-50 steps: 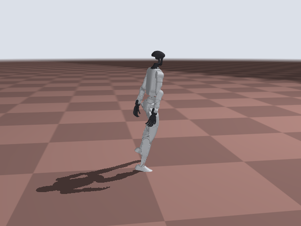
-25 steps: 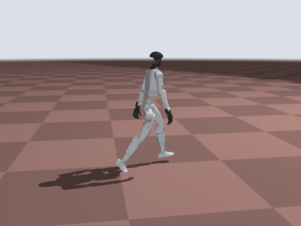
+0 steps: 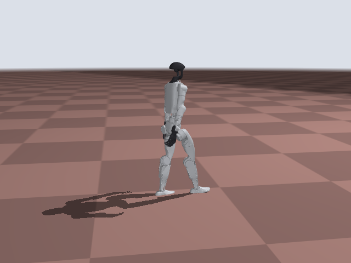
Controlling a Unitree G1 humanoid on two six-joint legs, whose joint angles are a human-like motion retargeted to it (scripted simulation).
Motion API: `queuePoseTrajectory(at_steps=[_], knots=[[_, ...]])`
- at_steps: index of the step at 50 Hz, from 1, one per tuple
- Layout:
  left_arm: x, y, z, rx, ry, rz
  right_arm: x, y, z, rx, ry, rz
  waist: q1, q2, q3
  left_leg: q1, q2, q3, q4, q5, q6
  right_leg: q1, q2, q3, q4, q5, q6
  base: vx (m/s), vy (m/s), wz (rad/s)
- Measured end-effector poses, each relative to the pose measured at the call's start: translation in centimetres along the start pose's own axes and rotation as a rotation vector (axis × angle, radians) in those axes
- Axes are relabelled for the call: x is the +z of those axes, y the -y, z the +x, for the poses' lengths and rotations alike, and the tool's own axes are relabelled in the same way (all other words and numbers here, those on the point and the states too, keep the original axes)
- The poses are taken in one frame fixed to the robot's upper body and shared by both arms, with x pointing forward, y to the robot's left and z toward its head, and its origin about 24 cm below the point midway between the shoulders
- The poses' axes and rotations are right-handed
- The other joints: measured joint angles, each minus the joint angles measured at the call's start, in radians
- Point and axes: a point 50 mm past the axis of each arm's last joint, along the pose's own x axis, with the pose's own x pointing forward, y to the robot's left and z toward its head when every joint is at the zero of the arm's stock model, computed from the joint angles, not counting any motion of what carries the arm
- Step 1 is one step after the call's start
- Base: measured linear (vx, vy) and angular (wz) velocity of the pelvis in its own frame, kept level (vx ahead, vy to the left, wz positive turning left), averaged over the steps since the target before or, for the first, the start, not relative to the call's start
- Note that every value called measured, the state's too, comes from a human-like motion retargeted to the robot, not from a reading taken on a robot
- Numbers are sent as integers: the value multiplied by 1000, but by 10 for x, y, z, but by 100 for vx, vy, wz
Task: Upper body actions
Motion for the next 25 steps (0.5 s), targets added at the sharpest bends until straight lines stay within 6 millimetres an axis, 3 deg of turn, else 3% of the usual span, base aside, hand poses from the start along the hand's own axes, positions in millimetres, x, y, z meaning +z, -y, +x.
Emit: queuePoseTrajectory(at_steps=[3, 5, 7, 8, 10, 12, 15, 17, 18, 21, 25], knots=[[48, 14, -5, -42, 184, 36, 19, 9, -2, -58, 78, -11, 5, 19, -6, 71, 6, -4, 2, -4, -40, -33, 5, 4, -20, -23, -2, 70, -33, 67], [67, 25, -9, -76, 275, 52, 33, 18, -4, -105, 119, -21, 1, 40, -32, 82, 13, -10, 20, 22, -78, -54, 14, 16, 62, -9, -63, 71, -38, 64], [72, 33, -10, -101, 322, 68, 46, 27, -8, -144, 155, -32, -15, 63, -62, 102, 31, 8, 41, 89, -122, -43, 9, -21, 88, 84, -100, 71, -36, 55], [70, 36, -9, -111, 331, 76, 53, 33, -10, -160, 172, -37, -19, 68, -76, 114, 34, 26, 51, 137, -146, -51, 14, 85, 118, 135, -84, 83, -45, 34], [58, 40, -6, -120, 312, 96, 63, 41, -14, -175, 194, -33, -28, 86, -104, 116, 49, 61, 100, 244, -190, -52, 14, 146, 169, 151, -61, 90, -49, 45], [36, 46, -1, -119, 244, 141, 78, 50, -20, -173, 220, 7, -48, 110, -125, 55, 85, 113, 266, 449, -261, -7, -2, 140, 194, 85, -24, 69, -33, 76], [26, 42, 1, -109, 177, 199, 107, 62, -33, -165, 287, 52, -73, 52, -94, -34, 43, 218, 499, 665, -301, 86, -123, 76, 199, 13, 22, 58, -36, 78], [13, 31, 2, -97, 107, 268, 131, 63, -43, -152, 361, 59, -62, 15, -67, -126, 125, 301, 701, 601, -263, 187, -131, 41, 169, -29, 26, 61, -61, 56], [7, 27, 3, -88, 83, 295, 141, 66, -48, -156, 396, 55, -44, 5, -54, -164, 183, 376, 766, 552, -205, 216, -131, 47, 167, -45, 31, 57, -53, 12], [-18, 18, 4, -47, 25, 302, 167, 74, -63, -180, 497, -12, 24, -19, -46, -300, 213, 462, 820, 471, -92, 288, -138, 8, 135, -74, 43, 51, -39, -17], [-64, 19, 5, -26, -80, 170, 204, 82, -90, -241, 653, -155, 104, -3, -41, -479, 161, 458, 636, 379, -92, 354, -92, -1, 105, -106, 62, 61, -40, -38]])
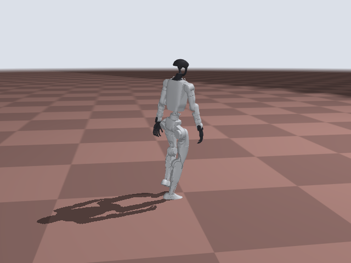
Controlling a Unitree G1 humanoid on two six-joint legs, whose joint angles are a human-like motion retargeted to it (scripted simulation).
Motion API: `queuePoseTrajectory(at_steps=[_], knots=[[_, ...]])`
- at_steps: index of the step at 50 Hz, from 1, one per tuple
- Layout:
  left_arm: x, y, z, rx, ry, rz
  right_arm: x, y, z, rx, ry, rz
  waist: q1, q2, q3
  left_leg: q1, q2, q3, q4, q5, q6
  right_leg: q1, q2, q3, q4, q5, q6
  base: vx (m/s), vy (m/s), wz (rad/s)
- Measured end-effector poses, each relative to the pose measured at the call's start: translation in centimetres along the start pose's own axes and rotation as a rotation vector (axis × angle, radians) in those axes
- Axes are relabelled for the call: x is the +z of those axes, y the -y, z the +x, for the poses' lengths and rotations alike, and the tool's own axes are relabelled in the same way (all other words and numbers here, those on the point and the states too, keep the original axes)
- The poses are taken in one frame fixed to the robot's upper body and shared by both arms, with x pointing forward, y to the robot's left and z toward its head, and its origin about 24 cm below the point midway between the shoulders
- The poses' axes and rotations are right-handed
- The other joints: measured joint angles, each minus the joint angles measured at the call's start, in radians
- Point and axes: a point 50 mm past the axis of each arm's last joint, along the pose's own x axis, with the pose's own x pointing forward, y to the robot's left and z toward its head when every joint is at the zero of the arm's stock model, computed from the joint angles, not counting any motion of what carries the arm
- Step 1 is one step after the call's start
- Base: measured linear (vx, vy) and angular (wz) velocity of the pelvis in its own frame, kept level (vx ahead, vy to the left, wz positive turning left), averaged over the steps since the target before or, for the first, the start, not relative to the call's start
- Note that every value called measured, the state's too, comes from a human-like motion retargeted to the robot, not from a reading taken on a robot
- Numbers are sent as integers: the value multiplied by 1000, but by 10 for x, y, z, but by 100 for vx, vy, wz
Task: Upper body actions
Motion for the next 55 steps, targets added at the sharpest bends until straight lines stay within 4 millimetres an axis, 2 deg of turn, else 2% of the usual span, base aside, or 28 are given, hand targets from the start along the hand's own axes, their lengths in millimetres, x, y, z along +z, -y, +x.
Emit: queuePoseTrajectory(at_steps=[5, 8, 10, 11, 12, 13, 14, 15, 17, 18, 20, 22, 23, 25, 27, 30, 32, 35, 37, 39, 40, 42, 45, 47, 50, 52, 53, 55], knots=[[-65, 36, -5, -142, -260, -270, 41, 16, -2, -64, 171, -149, 81, 48, 30, -89, -60, -51, -481, -108, 68, 109, 89, 35, -19, -39, 23, 70, -29, -78], [-92, 60, -12, -241, -371, -393, 51, 13, -3, -83, 211, -198, 79, 35, 19, -112, -83, 19, -751, -198, 133, 169, 91, 19, -41, -46, 44, 77, -23, -34], [-104, 74, -15, -276, -392, -438, 49, 3, -2, -70, 209, -218, 63, 24, 8, -110, -67, 65, -801, -204, 157, 208, 86, 3, -43, -39, 63, 102, -19, -20], [-108, 79, -16, -281, -394, -451, 42, -5, -1, -51, 192, -223, 62, 17, -1, -120, -57, 88, -748, -175, 226, 221, 85, 18, -32, -25, 74, 94, -18, -49], [-112, 83, -17, -283, -396, -462, 34, -13, 0, -29, 170, -223, 64, 12, -12, -125, -39, 122, -699, -138, 271, 232, 85, 30, -20, -6, 84, 81, -17, -74], [-113, 85, -17, -281, -398, -467, 22, -23, 1, -4, 137, -214, 73, 11, -23, -118, -9, 175, -662, -85, 265, 243, 87, 38, -5, 22, 93, 101, -15, -67], [-113, 85, -17, -275, -400, -466, 6, -32, 1, 24, 91, -192, 80, 4, -37, -128, 11, 152, -605, -82, 249, 249, 83, 31, 13, 65, 101, 130, -12, -50], [-113, 84, -17, -267, -402, -462, -11, -42, 0, 53, 38, -162, 86, -4, -53, -147, 27, 91, -539, -104, 227, 254, 76, 16, 33, 115, 108, 129, -13, -11], [-105, 74, -14, -232, -381, -454, -51, -61, -5, 114, -103, -71, 101, -2, -39, -124, 3, -53, -491, -142, 212, 291, 67, -64, 122, 264, 93, 94, -18, 6], [-98, 67, -12, -211, -358, -450, -70, -69, -10, 145, -181, -27, 121, -6, -12, -82, -5, -83, -480, -173, 198, 305, 37, -99, 206, 338, 81, 94, -16, 9], [-80, 55, -7, -175, -301, -453, -105, -77, -22, 215, -347, 26, 112, 31, 15, 37, 18, -68, -489, -225, 180, 299, 12, -185, 407, 443, 23, 119, -6, 13], [-57, 47, -3, -144, -238, -469, -132, -83, -35, 251, -496, 25, 144, 60, -3, 94, 64, -27, -490, -276, 156, 219, -7, -156, 589, 430, -30, 90, 0, -62], [-46, 41, -2, -127, -207, -474, -144, -86, -40, 249, -549, 24, 134, 75, -5, 122, 69, -38, -494, -294, 149, 176, -21, -169, 679, 376, -65, 64, 0, 51], [-20, 26, -1, -91, -139, -458, -159, -88, -48, 218, -595, 41, 7, 113, -3, 172, 43, -143, -521, -299, 148, 136, -35, -291, 787, 294, -102, 67, -7, 218], [12, 11, -1, -58, -55, -415, -166, -87, -50, 175, -583, 70, -34, 136, 3, 222, 47, -156, -548, -307, 139, 38, 8, -251, 801, 253, -82, 69, -22, 136], [56, -10, -7, -7, 67, -317, -172, -90, -52, 127, -554, 120, -62, 128, 5, 279, 22, -174, -582, -317, 128, -104, 83, -141, 724, 212, -35, 77, -32, 83], [95, -26, -16, 38, 182, -210, -179, -93, -57, 97, -564, 159, -98, 112, 4, 337, -16, -206, -606, -330, 121, -196, 125, -61, 554, 197, -16, 51, -26, 118], [134, -38, -29, 82, 305, -97, -186, -97, -62, 88, -599, 202, -114, 82, 6, 402, -70, -232, -627, -349, 111, -247, 135, -3, 286, 204, -52, 61, -32, 87], [166, -40, -42, 118, 409, -17, -188, -100, -64, 108, -623, 237, -144, 63, 19, 477, -112, -271, -641, -369, 100, -280, 116, 8, 50, 205, -105, 61, -32, 136], [185, -39, -51, 138, 478, 35, -186, -102, -63, 130, -625, 257, -164, 62, 33, 541, -119, -293, -650, -381, 81, -298, 102, 11, -84, 194, -82, 74, -45, 111], [191, -39, -54, 142, 503, 54, -185, -102, -62, 138, -622, 261, -164, 62, 37, 567, -118, -292, -655, -384, 70, -304, 94, 5, -123, 184, -55, 70, -45, 63], [197, -36, -56, 140, 532, 95, -181, -101, -60, 153, -608, 259, -164, 73, 31, 602, -112, -308, -640, -376, 35, -312, 88, -1, -128, 142, -49, 65, -39, 63], [183, -28, -48, 121, 505, 115, -170, -96, -52, 144, -575, 232, -168, 91, -10, 623, -101, -311, -595, -293, -30, -317, 85, -45, -35, 202, -93, 65, -43, 62], [156, -22, -34, 88, 426, 108, -162, -93, -47, 133, -546, 210, -175, 91, -37, 640, -88, -269, -541, -170, -67, -306, 83, 67, 14, 267, -78, 87, -64, 65], [104, -7, -14, 25, 253, 98, -154, -89, -42, 134, -512, 203, -199, 99, -69, 583, -39, -226, -345, 62, -80, -270, 59, 124, 76, 198, -35, 76, -54, 84], [64, 2, -5, -10, 96, 71, -139, -80, -34, 132, -459, 210, -170, 63, -49, 497, -9, -151, -92, 209, -73, -189, 10, 91, 79, 131, -9, 53, -49, 37], [49, 2, -4, -23, 37, 54, -131, -75, -30, 129, -433, 207, -169, 44, -32, 461, 7, -127, 4, 242, -67, -142, -13, 42, 68, 106, -6, 55, -58, 42], [23, 4, -2, -55, -61, 26, -114, -63, -23, 114, -383, 192, -159, 6, 1, 396, 48, -62, 145, 183, -5, -70, -42, 8, 58, 68, 5, 51, -55, 37]])
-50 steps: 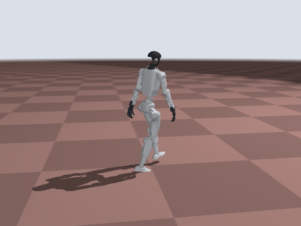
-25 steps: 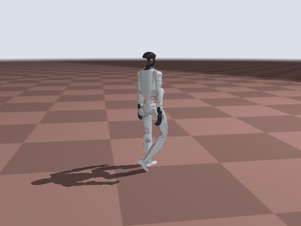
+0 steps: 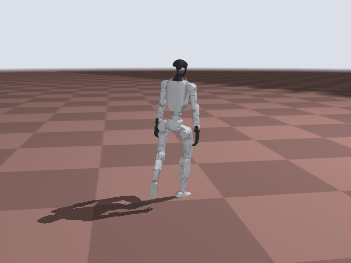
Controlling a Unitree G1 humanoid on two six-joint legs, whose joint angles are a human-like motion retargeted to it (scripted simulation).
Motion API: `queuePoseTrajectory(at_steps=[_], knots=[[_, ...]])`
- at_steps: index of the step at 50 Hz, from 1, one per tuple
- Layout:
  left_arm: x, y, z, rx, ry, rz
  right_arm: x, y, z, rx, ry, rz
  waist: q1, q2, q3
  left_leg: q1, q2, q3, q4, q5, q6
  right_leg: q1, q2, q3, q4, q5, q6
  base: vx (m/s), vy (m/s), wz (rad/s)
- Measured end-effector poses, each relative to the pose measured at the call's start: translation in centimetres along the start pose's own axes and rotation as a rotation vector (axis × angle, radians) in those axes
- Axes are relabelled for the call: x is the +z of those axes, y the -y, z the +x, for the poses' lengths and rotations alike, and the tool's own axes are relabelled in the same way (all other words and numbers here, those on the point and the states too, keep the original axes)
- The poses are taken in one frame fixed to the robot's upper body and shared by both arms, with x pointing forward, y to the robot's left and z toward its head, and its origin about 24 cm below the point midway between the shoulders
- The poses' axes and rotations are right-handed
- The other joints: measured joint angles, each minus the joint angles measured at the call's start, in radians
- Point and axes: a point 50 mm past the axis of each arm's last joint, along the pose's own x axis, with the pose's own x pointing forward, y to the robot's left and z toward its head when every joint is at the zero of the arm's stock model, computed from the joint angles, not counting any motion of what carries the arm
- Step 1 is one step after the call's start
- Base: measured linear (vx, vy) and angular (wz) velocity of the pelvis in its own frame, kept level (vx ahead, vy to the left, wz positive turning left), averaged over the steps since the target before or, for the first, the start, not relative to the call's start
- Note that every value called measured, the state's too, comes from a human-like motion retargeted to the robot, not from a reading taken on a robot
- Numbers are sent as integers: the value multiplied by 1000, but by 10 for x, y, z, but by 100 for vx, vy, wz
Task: Upper body actions
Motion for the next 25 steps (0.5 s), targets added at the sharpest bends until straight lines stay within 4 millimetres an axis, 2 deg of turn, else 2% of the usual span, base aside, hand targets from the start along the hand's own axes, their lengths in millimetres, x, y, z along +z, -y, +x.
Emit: queuePoseTrajectory(at_steps=[2, 5, 8, 10, 12, 13, 15, 18, 20, 22, 25], knots=[[-25, 4, 2, -23, -67, -28, 23, 11, -3, -28, 55, -39, 33, -20, 24, -73, 58, 89, 71, -69, 77, 46, -6, -5, -7, -25, 10, 42, -46, 3], [-59, 12, 4, -27, -127, -82, 56, 24, -9, -76, 148, -137, 100, -30, 25, -229, 19, 102, 44, -133, 79, 84, 6, -27, -42, -46, 14, 56, -50, -36], [-95, 23, 4, -42, -200, -149, 86, 35, -17, -134, 264, -248, 156, -18, 21, -369, -67, 34, -178, -177, 45, 121, 46, -32, -72, -68, 20, 48, -37, -35], [-113, 33, 2, -65, -249, -199, 105, 43, -24, -182, 345, -301, 200, -2, 31, -425, -110, -17, -390, -206, 59, 153, 83, -23, -87, -86, 24, 53, -34, -56], [-127, 46, 0, -101, -290, -253, 120, 51, -31, -233, 419, -328, 242, 15, 45, -452, -117, -26, -614, -244, 97, 193, 118, -14, -101, -109, 31, 58, -32, -56], [-133, 52, -1, -121, -309, -279, 126, 53, -34, -254, 450, -333, 256, 19, 48, -460, -119, 2, -716, -275, 118, 215, 129, -17, -109, -121, 37, 61, -29, -33], [-143, 64, -3, -159, -339, -323, 132, 55, -37, -279, 490, -333, 262, 12, 43, -486, -124, 76, -866, -336, 115, 258, 132, -48, -125, -141, 52, 68, -27, 3], [-153, 74, -6, -204, -363, -349, 127, 46, -33, -252, 471, -314, 240, 8, 32, -464, -126, 146, -895, -351, 172, 313, 141, -67, -101, -139, 93, 80, -23, 24], [-154, 77, -6, -215, -372, -342, 113, 35, -25, -209, 417, -286, 246, 1, 9, -449, -96, 256, -828, -320, 223, 329, 136, -70, -69, -97, 131, 106, -22, -8], [-150, 73, -5, -197, -368, -332, 92, 22, -16, -160, 349, -249, 274, -7, -18, -475, -107, 89, -800, -248, 245, 339, 132, -89, -24, -8, 154, 88, -19, -20], [-138, 65, -1, -170, -322, -331, 48, 5, -5, -97, 201, -221, 293, 1, -25, -415, -111, -31, -746, -284, 231, 366, 111, -167, 149, 194, 146, 94, -17, 18]])
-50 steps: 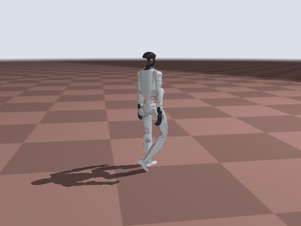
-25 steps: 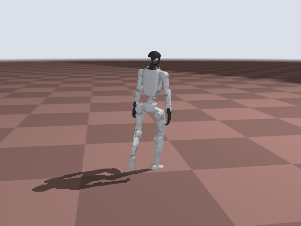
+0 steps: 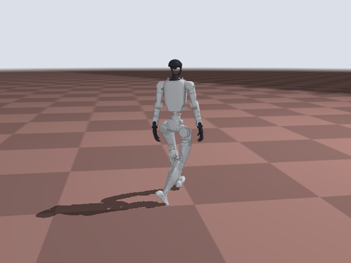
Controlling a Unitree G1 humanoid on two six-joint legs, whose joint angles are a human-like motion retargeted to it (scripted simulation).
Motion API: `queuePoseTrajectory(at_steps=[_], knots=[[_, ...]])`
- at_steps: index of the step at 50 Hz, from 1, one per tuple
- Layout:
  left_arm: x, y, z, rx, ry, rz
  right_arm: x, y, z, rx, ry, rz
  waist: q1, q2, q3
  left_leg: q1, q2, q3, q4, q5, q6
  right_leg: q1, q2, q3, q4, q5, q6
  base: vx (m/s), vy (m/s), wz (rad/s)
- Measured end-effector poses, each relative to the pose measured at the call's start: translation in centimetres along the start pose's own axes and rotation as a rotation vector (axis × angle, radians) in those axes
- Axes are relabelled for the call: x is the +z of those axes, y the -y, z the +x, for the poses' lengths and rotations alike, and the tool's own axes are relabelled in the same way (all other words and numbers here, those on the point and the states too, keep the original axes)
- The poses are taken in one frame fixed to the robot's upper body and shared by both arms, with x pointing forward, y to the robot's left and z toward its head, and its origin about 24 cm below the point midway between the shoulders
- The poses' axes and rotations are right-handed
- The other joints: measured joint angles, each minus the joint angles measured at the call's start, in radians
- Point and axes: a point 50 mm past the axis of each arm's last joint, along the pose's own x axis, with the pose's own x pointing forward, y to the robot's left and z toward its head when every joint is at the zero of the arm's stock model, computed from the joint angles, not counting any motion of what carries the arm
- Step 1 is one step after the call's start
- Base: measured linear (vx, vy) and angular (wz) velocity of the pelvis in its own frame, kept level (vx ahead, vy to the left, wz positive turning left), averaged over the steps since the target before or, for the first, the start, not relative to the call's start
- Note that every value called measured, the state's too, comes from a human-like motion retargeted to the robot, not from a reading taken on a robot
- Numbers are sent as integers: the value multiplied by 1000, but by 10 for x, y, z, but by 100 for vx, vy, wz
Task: Upper body actions
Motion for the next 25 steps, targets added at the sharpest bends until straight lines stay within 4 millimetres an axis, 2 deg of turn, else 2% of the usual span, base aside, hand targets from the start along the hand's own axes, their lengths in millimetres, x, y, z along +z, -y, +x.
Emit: queuePoseTrajectory(at_steps=[2, 3, 5, 8, 10, 13, 15, 18, 20, 22, 25], knots=[[22, -2, -4, 3, 65, -3, -18, -10, -2, 1, -70, -13, -26, 25, 30, 65, 9, -67, 27, -48, -21, -24, -23, -28, 218, 105, -55, 90, -16, 76], [37, -4, -8, 5, 102, -4, -22, -11, -3, -12, -91, -22, -49, 40, 50, 108, 15, -67, 32, -68, -26, -37, -45, -64, 333, 121, -92, 78, -12, 97], [67, -7, -17, 21, 180, 8, -32, -12, -5, -34, -133, -39, -80, 71, 75, 189, 37, -51, 21, -99, -35, -101, -58, -63, 531, 72, -128, 71, -13, 80], [118, -15, -40, 93, 294, 60, -37, -17, -5, -34, -142, -37, -97, 99, 89, 241, 46, -112, 19, -133, -49, -208, -82, -69, 650, -52, -218, 55, -21, 61], [151, -18, -58, 156, 376, 113, -38, -20, -5, -24, -121, -21, -124, 104, 93, 271, 51, -124, 10, -142, -59, -302, -39, -21, 643, -103, -212, 60, -36, 110], [202, -15, -92, 238, 537, 241, -45, -26, -5, -19, -106, -1, -164, 91, 90, 336, 26, -157, -16, -160, -74, -452, 66, 129, 447, -124, -146, 47, -34, 117], [225, -10, -110, 261, 624, 310, -50, -28, -6, -22, -116, 5, -186, 75, 89, 373, -1, -179, -26, -172, -80, -494, 105, 209, 271, -106, -126, 62, -39, 91], [258, 3, -140, 284, 778, 405, -55, -27, -7, -19, -151, 23, -222, 29, 100, 458, -74, -210, -43, -206, -88, -532, 84, 303, -63, -96, -160, 56, -37, 84], [270, 11, -153, 294, 848, 442, -57, -28, -8, -5, -171, 37, -242, 18, 111, 516, -96, -228, -49, -228, -96, -548, 63, 311, -198, -110, -177, 65, -44, 72], [278, 18, -161, 300, 902, 479, -60, -30, -9, 26, -196, 46, -238, 20, 116, 577, -103, -235, -46, -256, -122, -548, 46, 249, -295, -113, -185, 56, -31, 35], [274, 19, -157, 307, 901, 492, -62, -32, -9, 84, -219, 38, -217, 33, 100, 616, -99, -226, -20, -256, -176, -523, 45, 158, -284, -67, -265, 70, -48, -3]])
